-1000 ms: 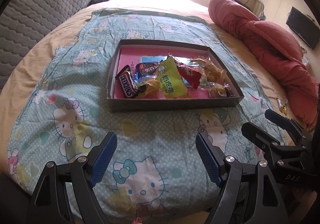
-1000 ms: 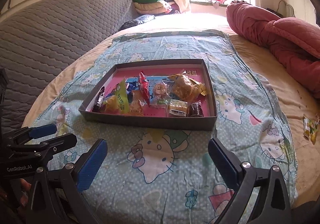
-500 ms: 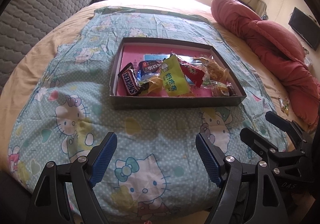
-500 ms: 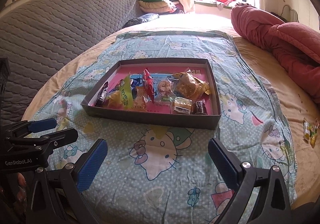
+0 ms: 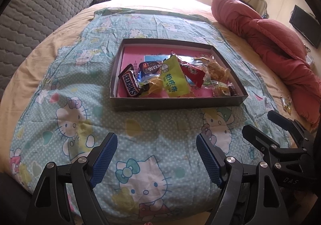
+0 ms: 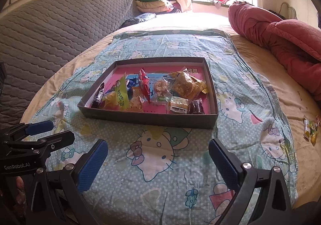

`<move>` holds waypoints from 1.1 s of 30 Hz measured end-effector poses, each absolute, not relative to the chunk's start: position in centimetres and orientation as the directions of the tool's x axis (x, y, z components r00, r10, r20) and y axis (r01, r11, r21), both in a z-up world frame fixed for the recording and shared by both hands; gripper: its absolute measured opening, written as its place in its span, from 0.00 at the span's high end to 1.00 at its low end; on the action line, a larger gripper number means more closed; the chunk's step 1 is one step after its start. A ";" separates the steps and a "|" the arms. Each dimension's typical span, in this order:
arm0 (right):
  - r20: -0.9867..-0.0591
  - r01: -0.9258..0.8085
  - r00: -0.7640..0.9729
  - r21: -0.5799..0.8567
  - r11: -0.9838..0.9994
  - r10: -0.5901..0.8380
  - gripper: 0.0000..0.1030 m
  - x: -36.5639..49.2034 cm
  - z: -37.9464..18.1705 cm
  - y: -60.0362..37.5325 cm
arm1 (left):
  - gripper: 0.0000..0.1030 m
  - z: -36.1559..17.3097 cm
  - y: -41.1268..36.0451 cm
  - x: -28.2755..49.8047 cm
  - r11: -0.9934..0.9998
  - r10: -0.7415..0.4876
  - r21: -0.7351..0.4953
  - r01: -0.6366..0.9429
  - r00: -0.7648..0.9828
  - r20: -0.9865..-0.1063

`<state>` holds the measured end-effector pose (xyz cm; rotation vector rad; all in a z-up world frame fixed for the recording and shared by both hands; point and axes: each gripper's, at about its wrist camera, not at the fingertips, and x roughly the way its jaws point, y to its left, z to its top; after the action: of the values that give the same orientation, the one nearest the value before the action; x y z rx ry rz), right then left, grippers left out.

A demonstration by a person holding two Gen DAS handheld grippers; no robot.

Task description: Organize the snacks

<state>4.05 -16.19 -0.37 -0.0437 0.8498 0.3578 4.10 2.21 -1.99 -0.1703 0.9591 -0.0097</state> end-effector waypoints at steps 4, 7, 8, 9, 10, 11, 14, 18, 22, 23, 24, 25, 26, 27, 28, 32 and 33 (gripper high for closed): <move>-0.741 -0.313 0.607 0.108 0.943 0.287 0.02 4.2 -0.4 -16.5 | 0.20 -1.9 2.1 4.1 0.988 -0.078 -0.142 -0.067 0.577 -0.813; -0.741 -0.311 0.608 0.108 0.944 0.285 0.02 4.2 -0.4 -16.6 | 0.21 -1.9 2.0 4.1 0.987 -0.082 -0.146 -0.066 0.575 -0.814; -0.741 -0.311 0.608 0.107 0.944 0.284 0.02 4.2 -0.4 -16.5 | 0.20 -1.9 2.0 4.0 0.987 -0.080 -0.144 -0.066 0.577 -0.813; -0.741 -0.310 0.608 0.106 0.945 0.283 0.02 4.2 -0.4 -16.6 | 0.20 -1.9 2.0 4.0 0.988 -0.077 -0.141 -0.066 0.579 -0.812; -0.741 -0.311 0.609 0.104 0.945 0.282 0.02 4.2 -0.4 -16.6 | 0.20 -1.8 2.1 4.0 0.988 -0.076 -0.141 -0.067 0.580 -0.811; -0.741 -0.311 0.610 0.103 0.945 0.281 0.02 4.2 -0.3 -16.6 | 0.20 -1.9 2.1 4.0 0.987 -0.078 -0.143 -0.067 0.580 -0.811; -0.742 -0.310 0.610 0.100 0.945 0.279 0.02 4.2 -0.3 -16.6 | 0.20 -1.9 2.1 4.1 0.987 -0.081 -0.145 -0.065 0.579 -0.811; -0.741 -0.310 0.611 0.098 0.946 0.277 0.02 4.2 -0.3 -16.5 | 0.20 -1.9 2.0 4.1 0.987 -0.090 -0.152 -0.059 0.580 -0.809; -0.742 -0.311 0.610 0.099 0.945 0.278 0.02 4.2 -0.3 -16.5 | 0.20 -1.8 1.9 4.1 0.987 -0.088 -0.148 -0.055 0.582 -0.808; -0.742 -0.311 0.610 0.099 0.945 0.278 0.02 4.2 -0.3 -16.5 | 0.20 -1.8 1.9 4.1 0.988 -0.088 -0.147 -0.056 0.581 -0.809; -0.741 -0.311 0.611 0.099 0.945 0.278 0.02 4.2 -0.3 -16.5 | 0.20 -1.9 1.8 4.1 0.987 -0.089 -0.148 -0.056 0.580 -0.809; -0.741 -0.311 0.611 0.099 0.945 0.279 0.02 4.2 -0.3 -16.6 | 0.20 -1.9 1.9 4.1 0.987 -0.087 -0.147 -0.057 0.580 -0.810; -0.741 -0.311 0.611 0.099 0.945 0.278 0.02 4.2 -0.3 -16.6 | 0.20 -1.9 1.9 4.1 0.987 -0.086 -0.147 -0.059 0.579 -0.811; -0.740 -0.311 0.612 0.099 0.945 0.278 0.02 4.2 -0.3 -16.6 | 0.20 -1.9 1.9 4.1 0.987 -0.086 -0.147 -0.060 0.578 -0.811; -0.740 -0.311 0.612 0.099 0.945 0.279 0.02 4.2 -0.3 -16.5 | 0.20 -1.9 1.9 4.2 0.987 -0.086 -0.147 -0.060 0.578 -0.812; -0.741 -0.312 0.612 0.098 0.945 0.279 0.02 4.2 -0.4 -16.5 | 0.20 -2.0 1.9 4.2 0.987 -0.086 -0.146 -0.059 0.577 -0.812; -0.740 -0.312 0.612 0.098 0.945 0.279 0.02 4.2 -0.4 -16.5 | 0.20 -2.0 1.8 4.2 0.988 -0.084 -0.145 -0.061 0.577 -0.812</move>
<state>4.22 -16.50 -0.35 -0.0419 0.8468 0.3405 4.15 1.84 -1.98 -0.1633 0.9565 -0.0134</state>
